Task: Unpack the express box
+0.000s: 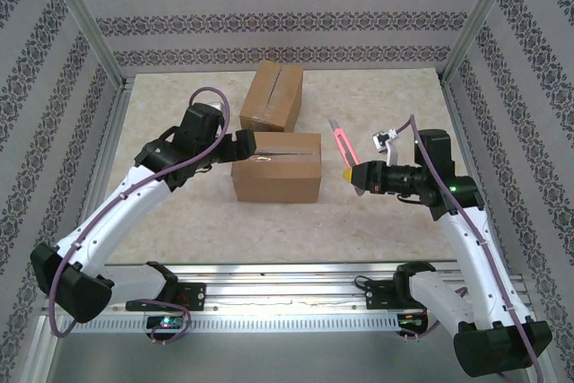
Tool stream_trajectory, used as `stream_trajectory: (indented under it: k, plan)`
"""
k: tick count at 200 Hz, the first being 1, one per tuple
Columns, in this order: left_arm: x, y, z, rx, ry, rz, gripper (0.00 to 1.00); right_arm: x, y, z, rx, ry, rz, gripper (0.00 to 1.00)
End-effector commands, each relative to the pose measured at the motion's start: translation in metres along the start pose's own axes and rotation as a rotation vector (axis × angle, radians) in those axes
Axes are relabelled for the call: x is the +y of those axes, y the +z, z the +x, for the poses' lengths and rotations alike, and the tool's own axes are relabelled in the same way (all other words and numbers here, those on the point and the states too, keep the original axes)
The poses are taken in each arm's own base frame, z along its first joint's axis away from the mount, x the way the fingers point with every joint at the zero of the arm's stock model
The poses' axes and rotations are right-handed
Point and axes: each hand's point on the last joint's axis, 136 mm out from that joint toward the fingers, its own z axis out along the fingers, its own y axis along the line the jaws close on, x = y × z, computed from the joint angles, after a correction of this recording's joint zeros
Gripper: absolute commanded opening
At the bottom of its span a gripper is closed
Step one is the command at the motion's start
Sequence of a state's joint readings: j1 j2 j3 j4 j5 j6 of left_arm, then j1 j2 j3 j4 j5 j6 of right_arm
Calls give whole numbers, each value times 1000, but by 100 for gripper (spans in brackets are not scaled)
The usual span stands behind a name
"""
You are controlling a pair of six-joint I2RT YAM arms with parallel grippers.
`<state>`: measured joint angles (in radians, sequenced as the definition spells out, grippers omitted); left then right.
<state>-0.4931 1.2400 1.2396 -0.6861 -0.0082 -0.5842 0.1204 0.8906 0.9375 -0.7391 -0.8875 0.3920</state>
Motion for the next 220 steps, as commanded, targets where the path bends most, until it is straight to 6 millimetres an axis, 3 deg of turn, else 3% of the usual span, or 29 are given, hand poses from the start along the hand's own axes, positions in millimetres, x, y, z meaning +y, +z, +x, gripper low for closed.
stream_trajectory:
  k: [1, 32, 47, 93, 152, 220]
  plan:
    - [13, 12, 4, 15, -57, 2, 93, -17, 0, 7, -32, 8, 47, 0]
    - [13, 30, 4, -1, -102, 65, 95, -57, -10, -14, -199, -20, 282, 0]
    - [13, 36, 4, -9, -99, 70, 96, -72, -6, -24, -245, -20, 331, 0]
    - [16, 43, 4, -40, -107, 88, 97, -114, 48, -41, -240, -46, 454, 0]
    - [33, 43, 8, -58, -143, 64, 100, -124, 108, -55, -201, -59, 515, 0]
    - [44, 54, 3, -63, -172, 70, 100, -111, 152, -37, -189, -11, 486, 0]
